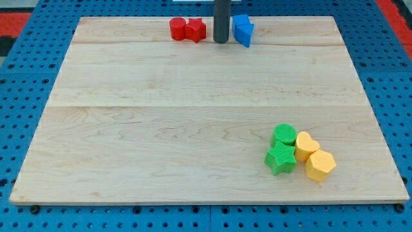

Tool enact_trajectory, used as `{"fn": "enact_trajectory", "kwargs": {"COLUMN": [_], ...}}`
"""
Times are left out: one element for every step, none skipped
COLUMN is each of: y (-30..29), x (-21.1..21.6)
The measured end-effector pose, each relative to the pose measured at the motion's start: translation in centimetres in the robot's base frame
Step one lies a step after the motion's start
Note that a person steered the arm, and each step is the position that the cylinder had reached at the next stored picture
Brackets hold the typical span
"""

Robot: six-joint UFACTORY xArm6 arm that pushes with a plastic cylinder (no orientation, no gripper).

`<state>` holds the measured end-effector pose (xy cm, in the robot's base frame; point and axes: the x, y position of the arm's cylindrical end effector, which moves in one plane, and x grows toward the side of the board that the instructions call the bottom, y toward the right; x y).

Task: Push the blue cube slightly left

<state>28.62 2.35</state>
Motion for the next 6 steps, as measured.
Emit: {"fn": "enact_trajectory", "kwargs": {"y": [4.3,12.1,15.7,7.7,5.8,9.3], "x": [3.0,1.1,-1.7,-5.3,-6.1,-7.0]}}
